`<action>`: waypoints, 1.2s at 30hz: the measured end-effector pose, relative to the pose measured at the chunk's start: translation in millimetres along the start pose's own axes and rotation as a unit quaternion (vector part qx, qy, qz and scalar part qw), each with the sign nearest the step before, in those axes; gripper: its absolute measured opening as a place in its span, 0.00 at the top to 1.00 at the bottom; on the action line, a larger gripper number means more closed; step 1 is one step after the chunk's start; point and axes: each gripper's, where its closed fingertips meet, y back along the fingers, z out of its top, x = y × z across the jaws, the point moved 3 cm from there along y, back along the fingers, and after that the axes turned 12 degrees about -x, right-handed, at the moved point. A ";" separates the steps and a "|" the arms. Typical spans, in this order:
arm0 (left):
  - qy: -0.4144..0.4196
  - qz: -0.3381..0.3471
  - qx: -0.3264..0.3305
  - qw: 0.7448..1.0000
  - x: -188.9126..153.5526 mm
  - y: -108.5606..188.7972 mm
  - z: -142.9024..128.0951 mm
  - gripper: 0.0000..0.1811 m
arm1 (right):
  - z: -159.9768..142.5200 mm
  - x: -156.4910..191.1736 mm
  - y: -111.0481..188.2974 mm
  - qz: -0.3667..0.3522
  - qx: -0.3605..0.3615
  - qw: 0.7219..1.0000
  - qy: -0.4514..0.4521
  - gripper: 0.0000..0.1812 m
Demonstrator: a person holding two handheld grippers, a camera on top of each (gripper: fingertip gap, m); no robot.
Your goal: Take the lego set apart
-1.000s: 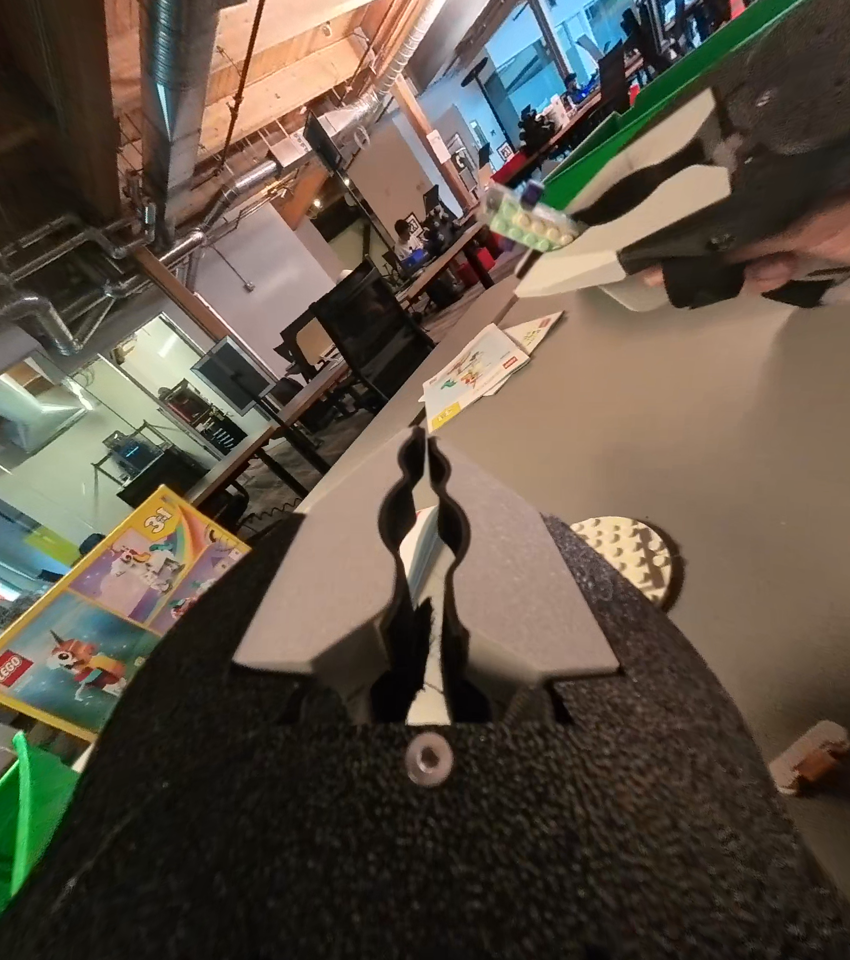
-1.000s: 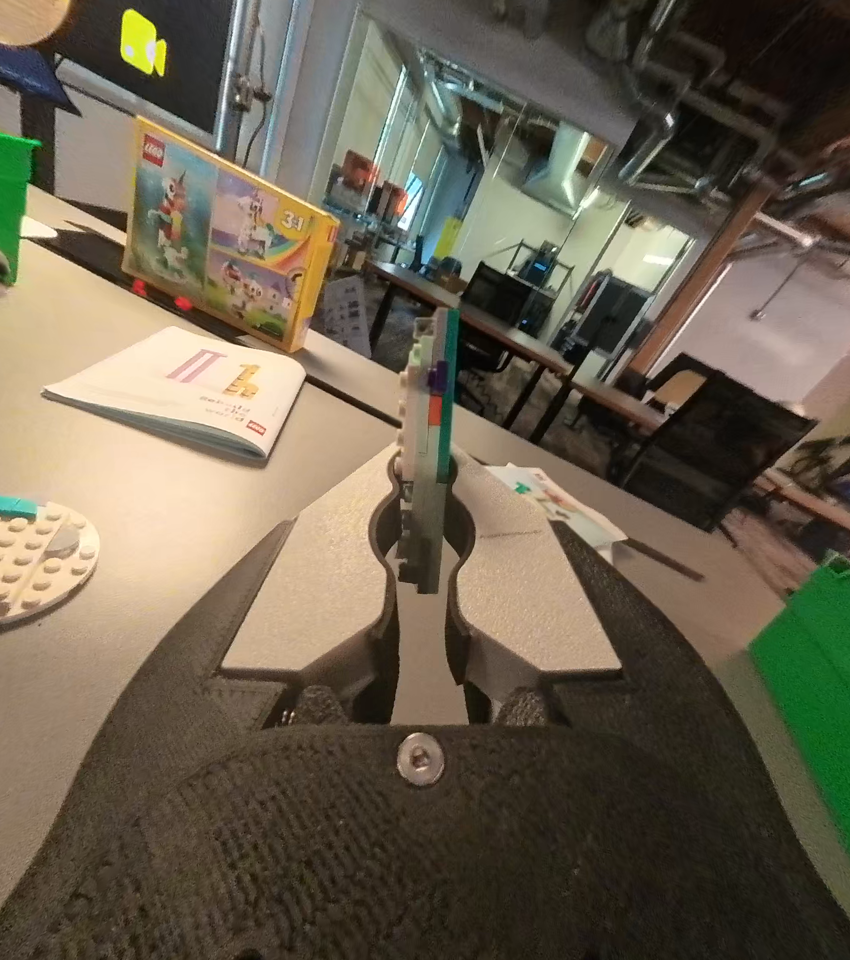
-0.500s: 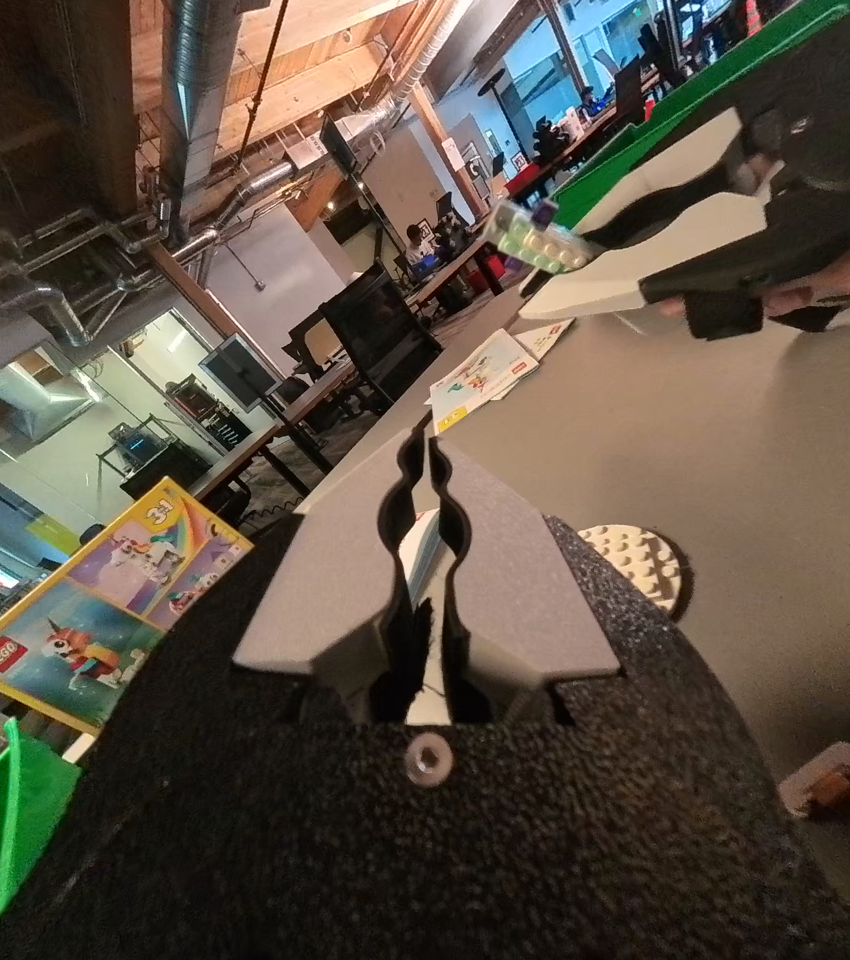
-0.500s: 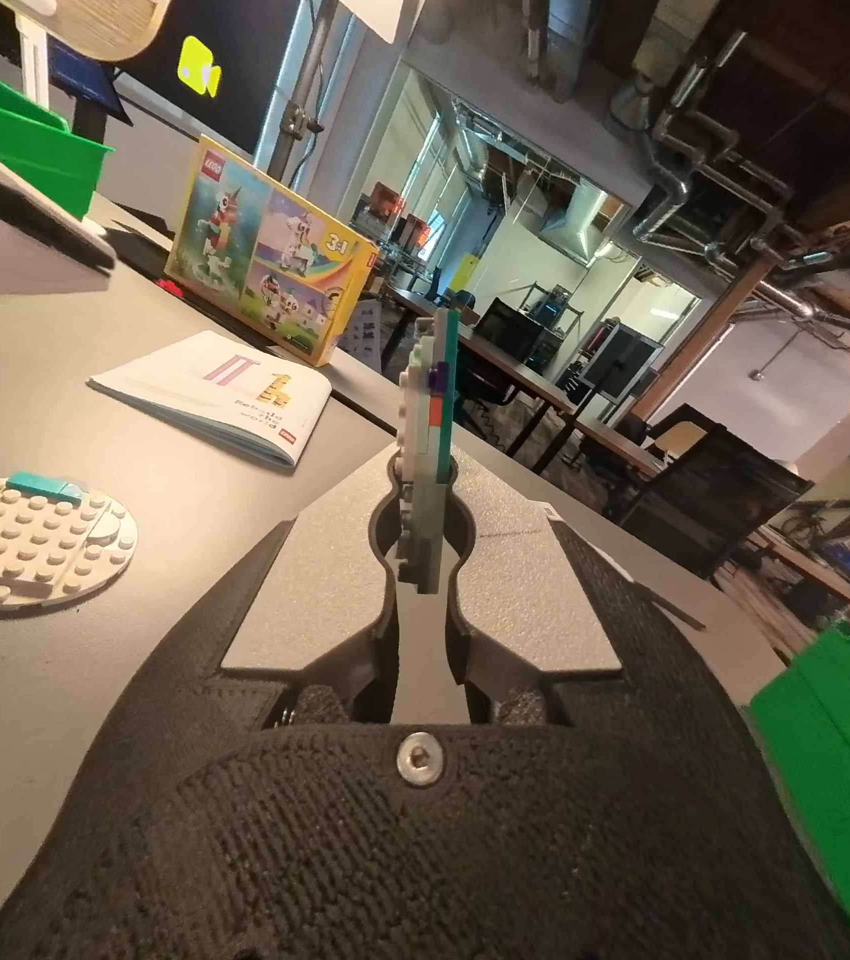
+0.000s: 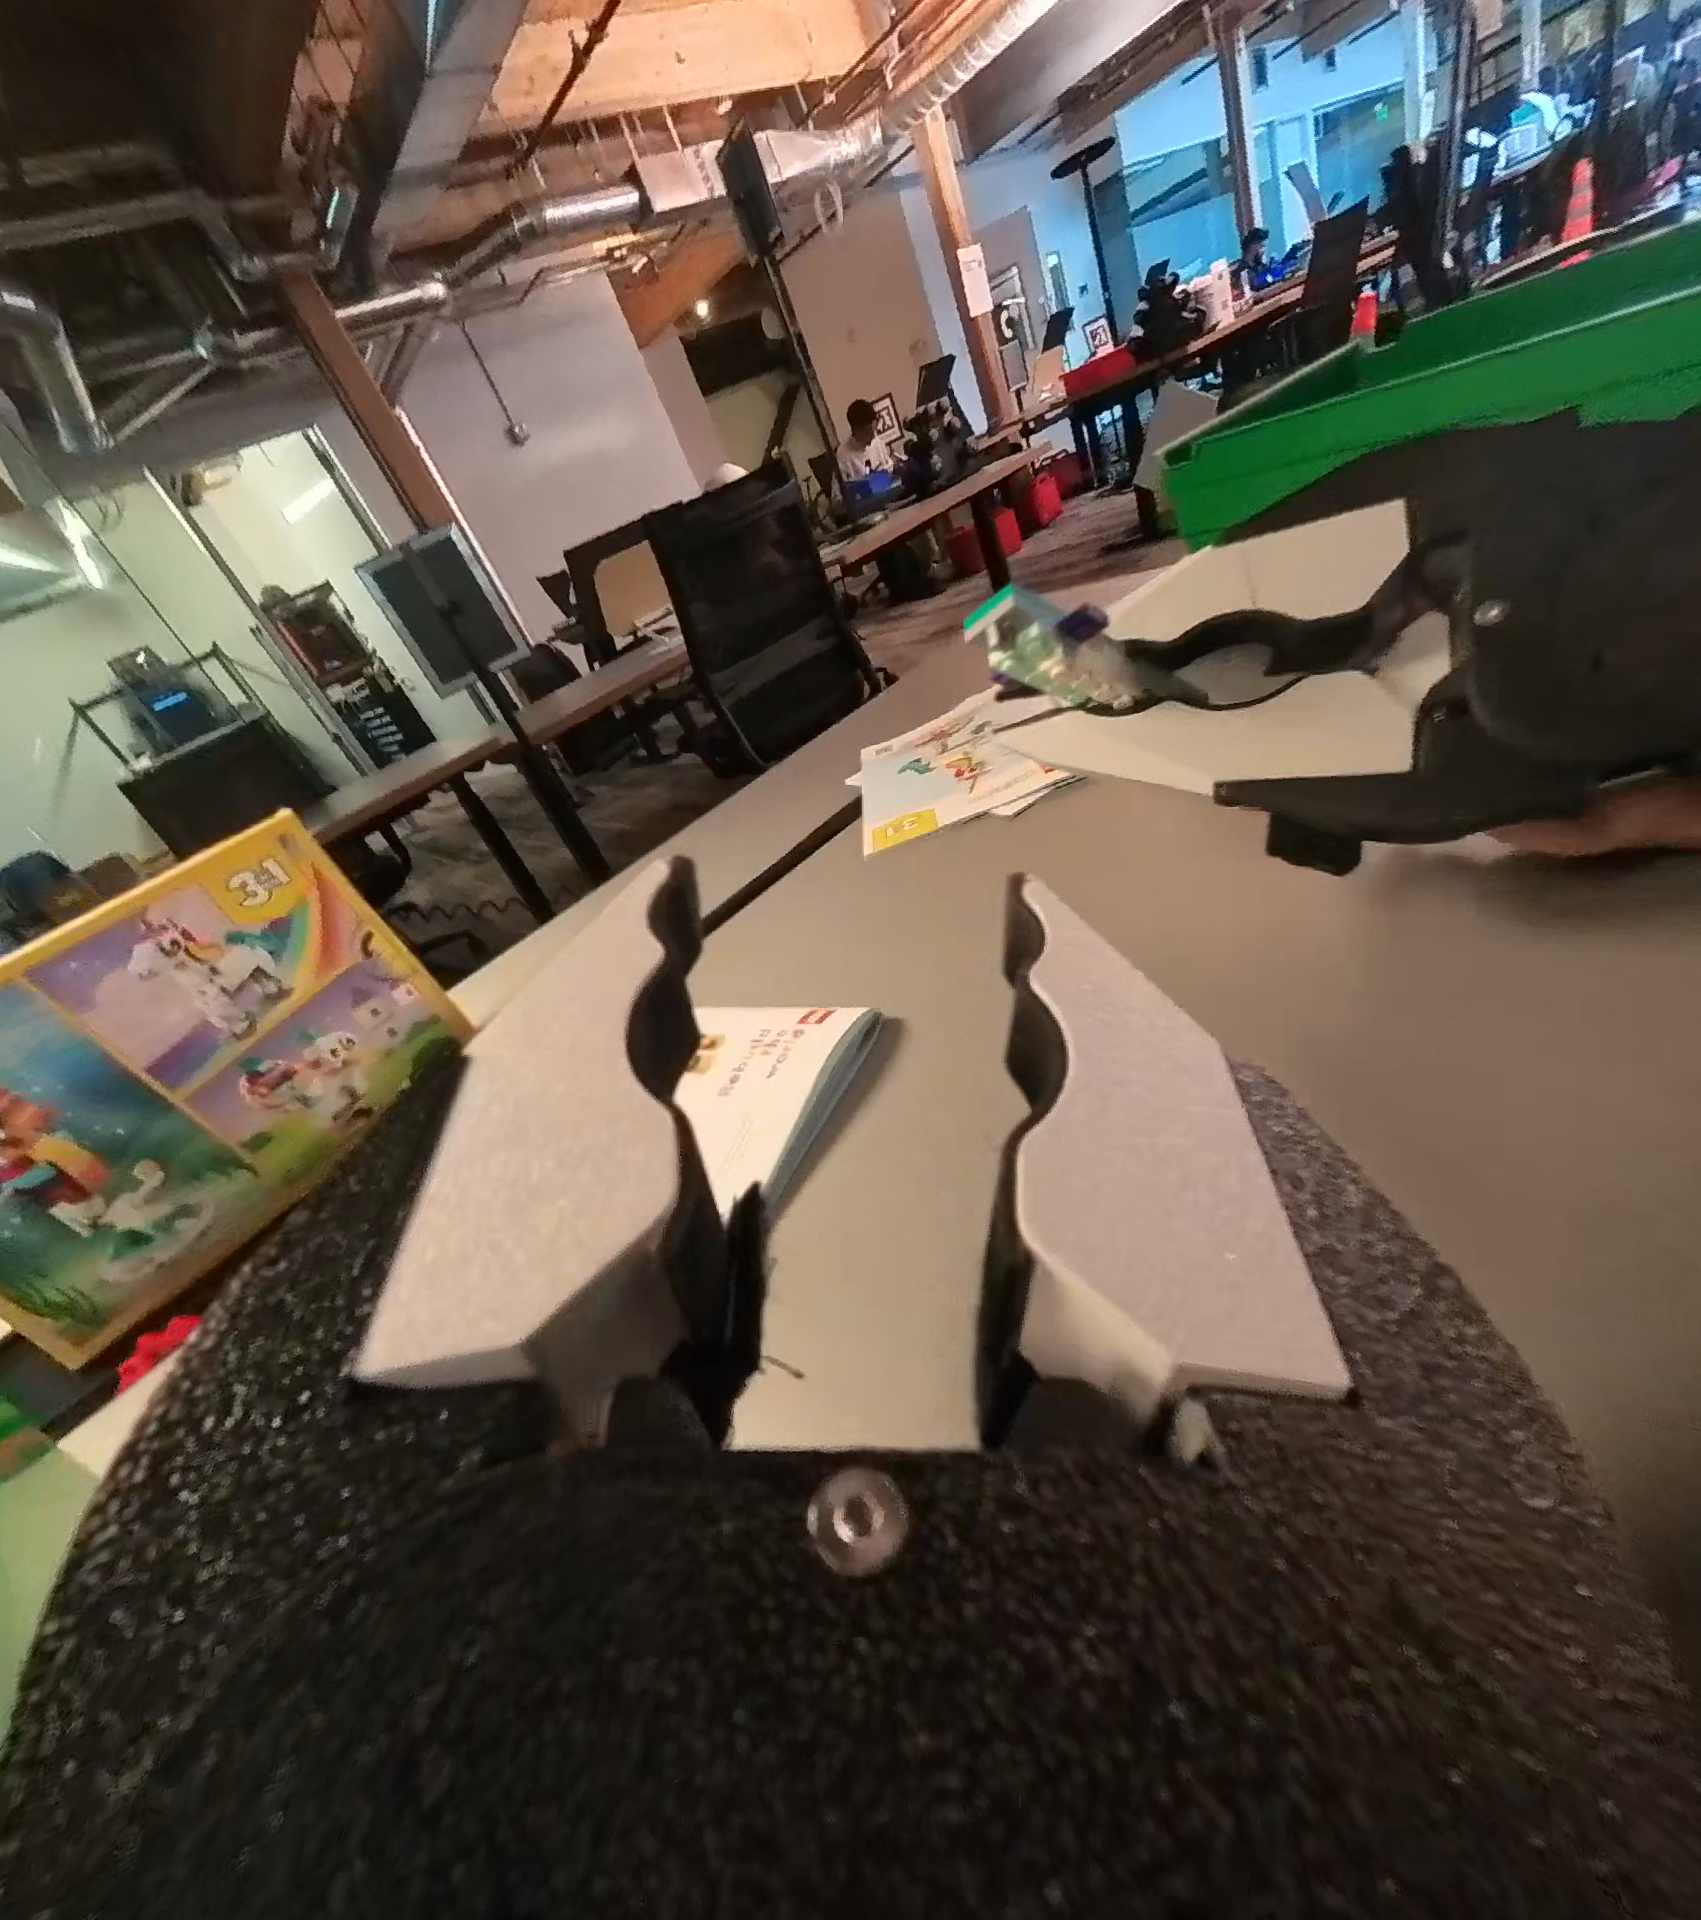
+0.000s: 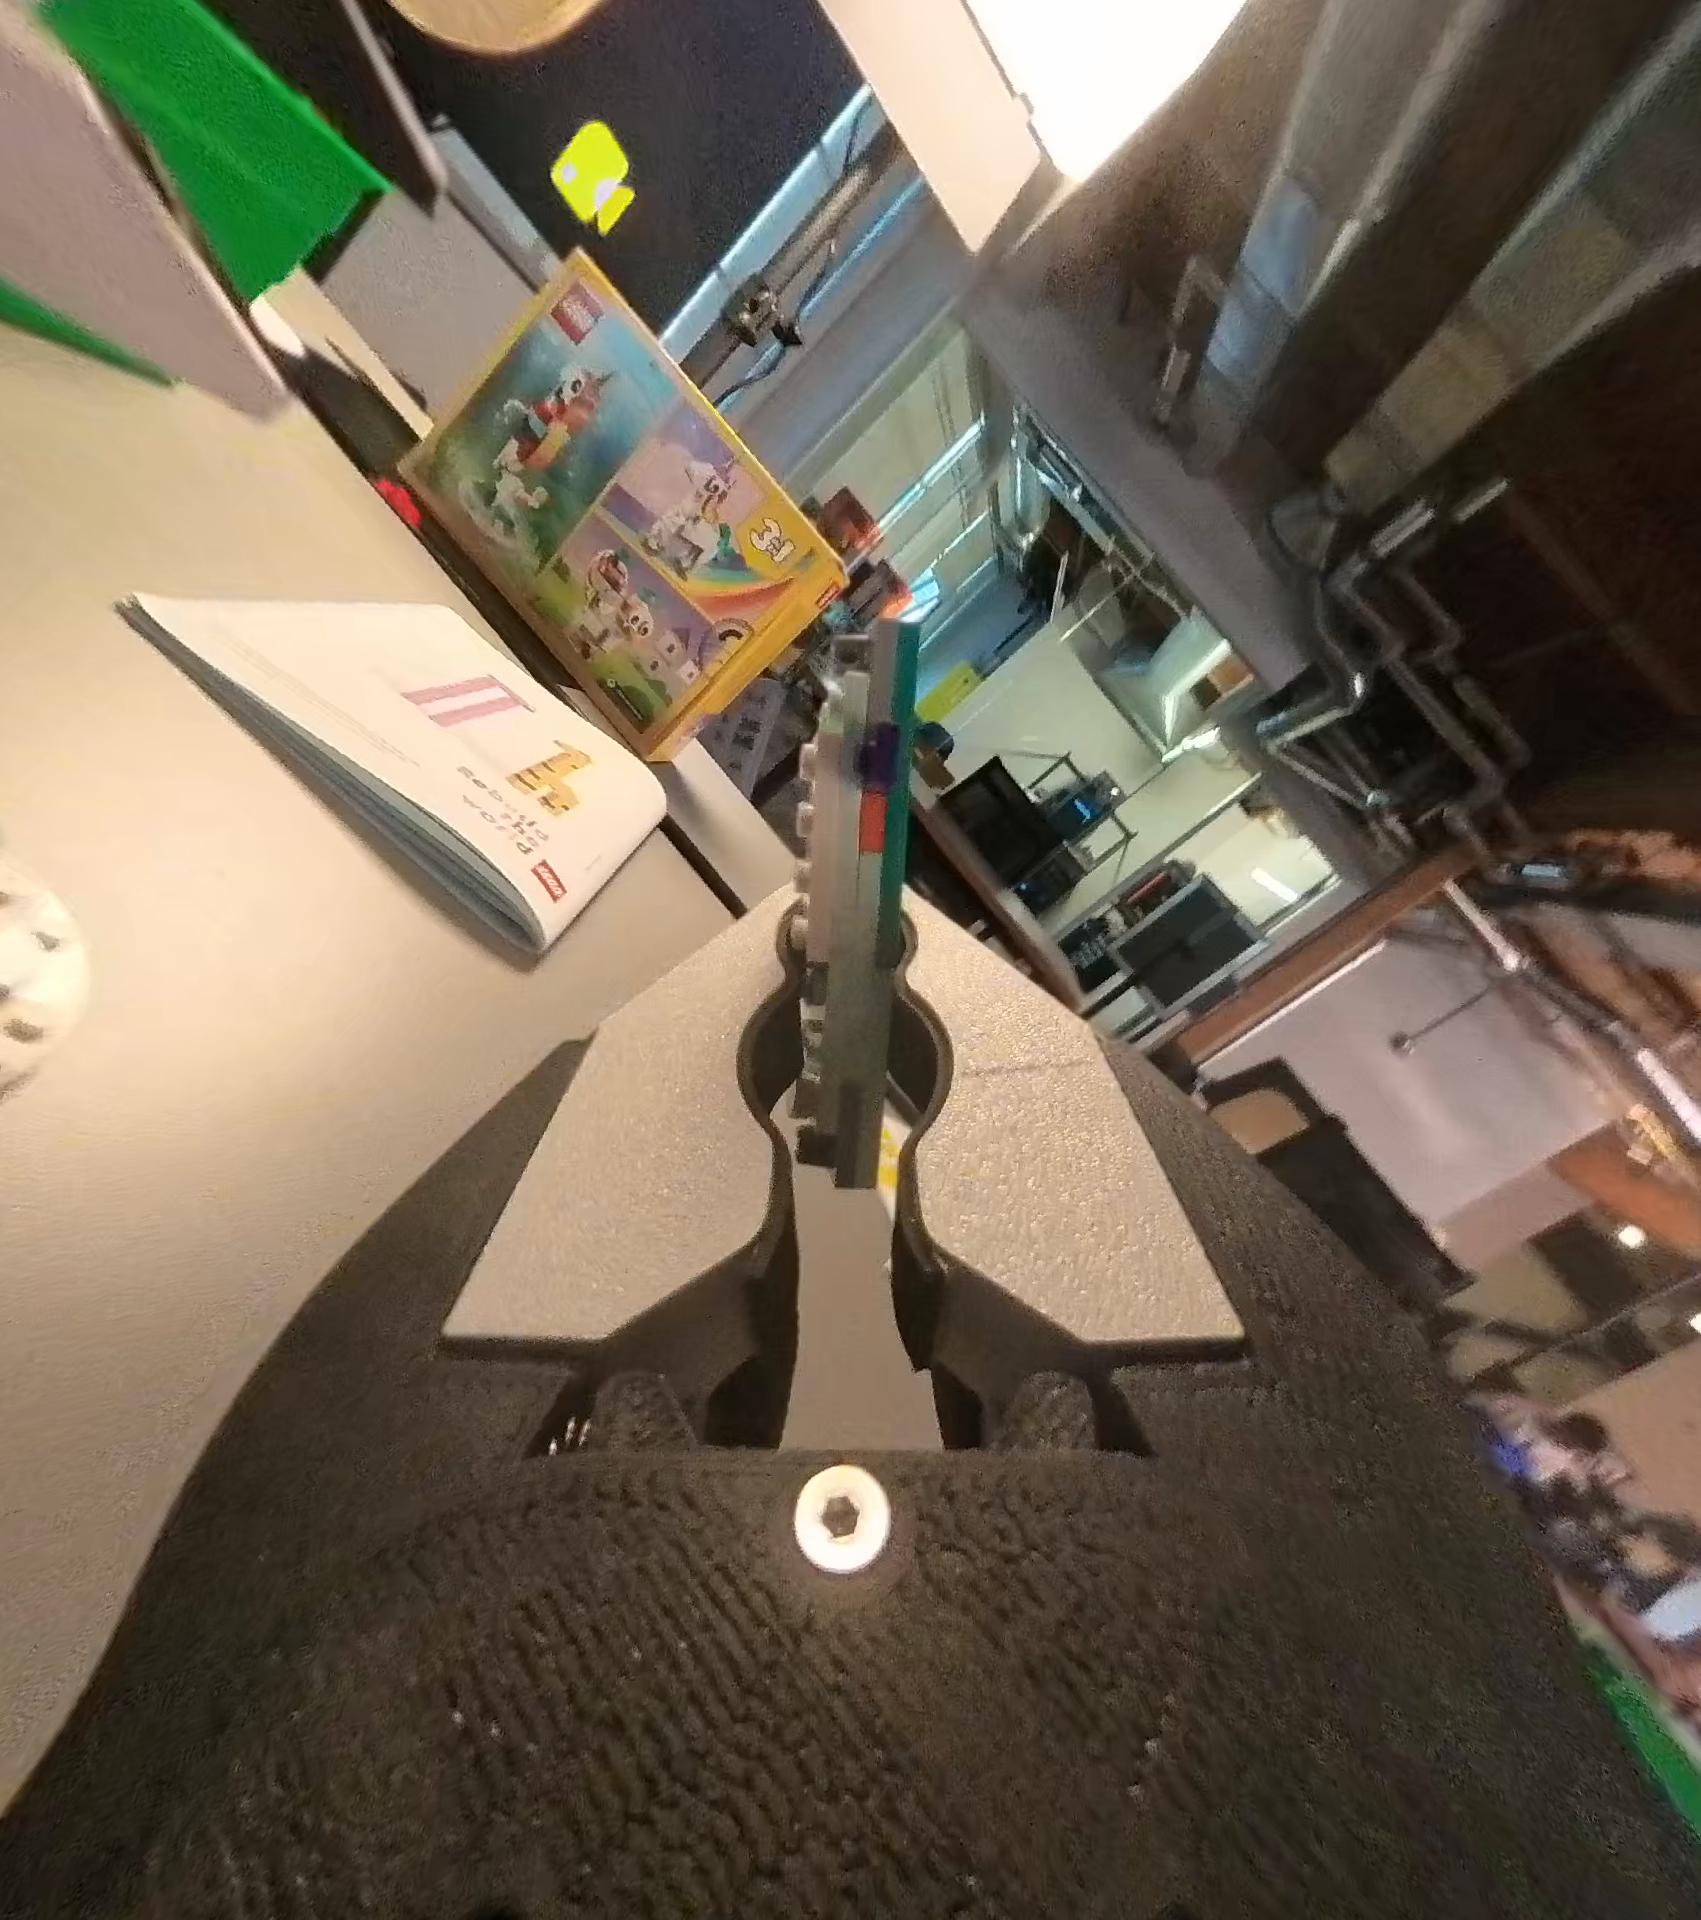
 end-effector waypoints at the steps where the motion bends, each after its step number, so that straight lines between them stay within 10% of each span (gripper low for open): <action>1: 0.006 0.003 0.004 1.000 2.7 -0.2 0.4 0.66 | -3.1 -1.5 -3.9 0.006 -0.007 1.000 0.021 0.96; 12: 0.071 0.087 0.219 0.969 130.7 9.7 35.4 0.77 | -23.6 9.5 -22.0 0.126 -0.109 0.979 0.115 0.96; 18: 0.233 0.061 0.479 0.844 205.8 -28.1 -40.6 0.77 | -23.4 13.0 -27.4 0.154 -0.142 0.974 0.082 0.96; 23: 0.358 0.100 0.569 0.734 223.8 -49.3 -111.3 0.78 | -19.2 18.4 -24.3 0.172 -0.160 0.969 0.080 0.96; 36: 0.226 0.231 0.664 0.674 270.4 -44.4 -191.7 0.77 | -10.2 30.7 -18.9 0.204 -0.183 0.959 0.073 0.96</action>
